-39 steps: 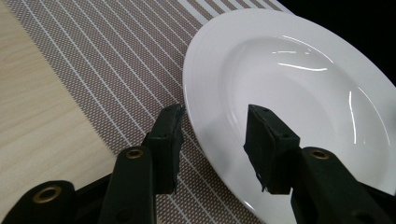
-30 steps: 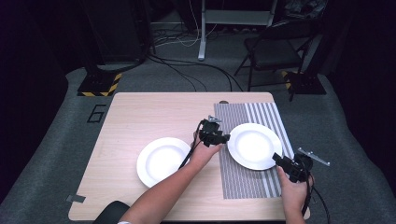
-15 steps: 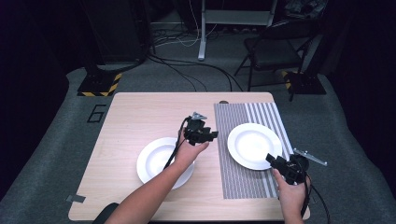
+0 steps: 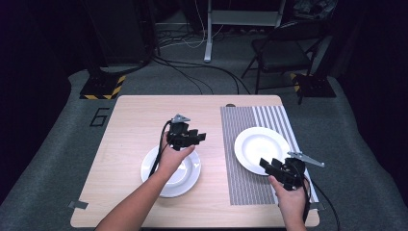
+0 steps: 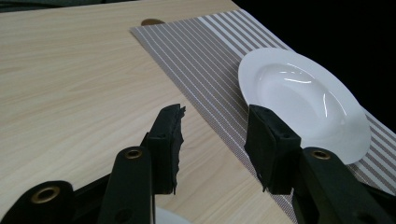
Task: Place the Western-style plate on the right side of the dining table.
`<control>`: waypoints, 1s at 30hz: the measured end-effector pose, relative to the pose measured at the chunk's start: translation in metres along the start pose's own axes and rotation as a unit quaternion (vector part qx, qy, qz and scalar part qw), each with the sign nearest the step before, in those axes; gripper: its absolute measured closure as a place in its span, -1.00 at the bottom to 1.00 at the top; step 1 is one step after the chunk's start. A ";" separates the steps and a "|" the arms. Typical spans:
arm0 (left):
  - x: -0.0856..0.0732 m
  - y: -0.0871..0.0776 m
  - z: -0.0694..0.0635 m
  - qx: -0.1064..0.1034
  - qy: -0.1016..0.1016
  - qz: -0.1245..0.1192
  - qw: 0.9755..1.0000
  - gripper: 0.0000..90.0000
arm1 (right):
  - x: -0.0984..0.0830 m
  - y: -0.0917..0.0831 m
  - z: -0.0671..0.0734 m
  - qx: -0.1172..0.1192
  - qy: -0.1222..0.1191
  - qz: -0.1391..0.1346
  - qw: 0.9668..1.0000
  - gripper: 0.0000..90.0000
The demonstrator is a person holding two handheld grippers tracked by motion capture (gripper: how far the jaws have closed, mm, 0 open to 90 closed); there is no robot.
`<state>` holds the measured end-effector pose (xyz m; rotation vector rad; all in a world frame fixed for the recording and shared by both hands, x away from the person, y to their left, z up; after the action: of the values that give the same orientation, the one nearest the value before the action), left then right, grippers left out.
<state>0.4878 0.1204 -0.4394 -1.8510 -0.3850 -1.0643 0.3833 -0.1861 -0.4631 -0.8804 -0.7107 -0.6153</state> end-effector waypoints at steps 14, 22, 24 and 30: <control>-0.023 -0.062 0.042 0.045 -0.020 -0.022 0.999 0.21 | 0.002 0.028 0.049 0.056 -0.065 0.041 0.995 -0.10; -0.056 -0.093 0.075 0.088 -0.041 -0.035 0.995 0.11 | -0.008 0.046 0.062 0.092 -0.090 0.047 0.991 -0.13; -0.065 -0.100 0.082 0.099 -0.043 -0.030 0.994 0.10 | -0.010 0.052 0.065 0.100 -0.104 0.050 0.988 -0.14; -0.086 -0.114 0.099 0.115 -0.055 -0.020 0.992 0.05 | -0.020 0.067 0.072 0.108 -0.141 0.070 0.982 -0.14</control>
<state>0.4156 0.2766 -0.4621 -1.7044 -0.5885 -0.9060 0.3982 -0.0878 -0.4777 -0.8138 -0.9433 -0.2828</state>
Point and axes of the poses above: each handheld gripper's, and its own axes: y roughly forward along the jaws, x roughly out of its top, z roughly to its left, the point moved 5 cm from there along y, roughly forward along the jaws, and after that the axes turned 8 degrees about x, right-handed, at the moved point
